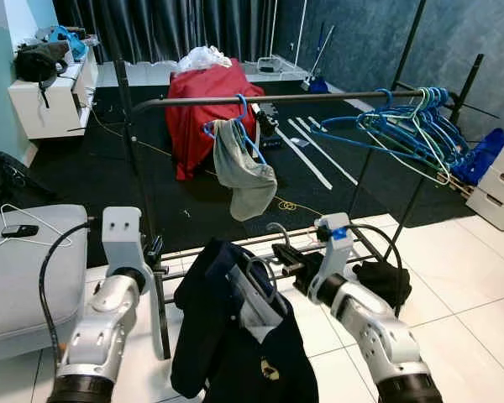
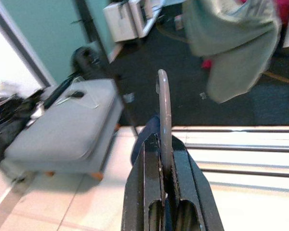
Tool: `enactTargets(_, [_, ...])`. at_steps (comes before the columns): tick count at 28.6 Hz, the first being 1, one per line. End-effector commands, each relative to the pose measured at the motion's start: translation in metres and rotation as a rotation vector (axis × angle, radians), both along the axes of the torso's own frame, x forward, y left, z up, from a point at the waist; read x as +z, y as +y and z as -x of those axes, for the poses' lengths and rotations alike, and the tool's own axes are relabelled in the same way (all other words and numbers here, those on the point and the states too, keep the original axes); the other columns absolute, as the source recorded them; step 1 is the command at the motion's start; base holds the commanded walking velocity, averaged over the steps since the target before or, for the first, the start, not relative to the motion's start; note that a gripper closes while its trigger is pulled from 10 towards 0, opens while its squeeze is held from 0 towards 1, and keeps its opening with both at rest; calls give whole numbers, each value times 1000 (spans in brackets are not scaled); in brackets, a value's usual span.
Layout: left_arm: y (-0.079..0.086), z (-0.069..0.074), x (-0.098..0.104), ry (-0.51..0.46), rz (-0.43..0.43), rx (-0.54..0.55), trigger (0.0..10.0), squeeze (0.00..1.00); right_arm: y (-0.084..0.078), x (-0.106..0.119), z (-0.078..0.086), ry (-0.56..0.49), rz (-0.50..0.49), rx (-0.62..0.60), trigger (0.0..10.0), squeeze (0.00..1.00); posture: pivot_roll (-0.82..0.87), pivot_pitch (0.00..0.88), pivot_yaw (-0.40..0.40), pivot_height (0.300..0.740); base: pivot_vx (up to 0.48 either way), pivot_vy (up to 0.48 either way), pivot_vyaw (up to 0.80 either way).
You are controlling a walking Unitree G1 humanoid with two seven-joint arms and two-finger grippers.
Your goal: Hang hanger
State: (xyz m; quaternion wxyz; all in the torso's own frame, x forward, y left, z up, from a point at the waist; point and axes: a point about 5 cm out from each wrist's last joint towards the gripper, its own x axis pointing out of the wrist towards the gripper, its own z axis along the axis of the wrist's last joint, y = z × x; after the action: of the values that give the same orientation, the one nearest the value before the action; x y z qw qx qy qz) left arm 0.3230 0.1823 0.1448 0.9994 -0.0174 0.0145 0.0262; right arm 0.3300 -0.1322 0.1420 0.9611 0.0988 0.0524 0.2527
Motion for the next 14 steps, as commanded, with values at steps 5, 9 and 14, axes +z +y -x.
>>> enactTargets(5, [-4, 5, -2, -13, 20, 4, 10000, 0, -2, 17, -5, -107, -62, -46, 10000, 0, -11, 16, -53, 740, 0, 0, 0])
enactTargets(9, [-5, 7, -2, 7, 18, 5, 10000, 0, -4, 18, -4, -117, -83, -61, 10000, 0, -11, 22, -47, 740, 0, 0, 0])
enactTargets(14, [-9, 8, -1, 8, 12, -28, 10000, 0, -7, 19, -3, -121, -114, -79, 10000, 0, -18, 35, -35, 740, 0, 0, 0])
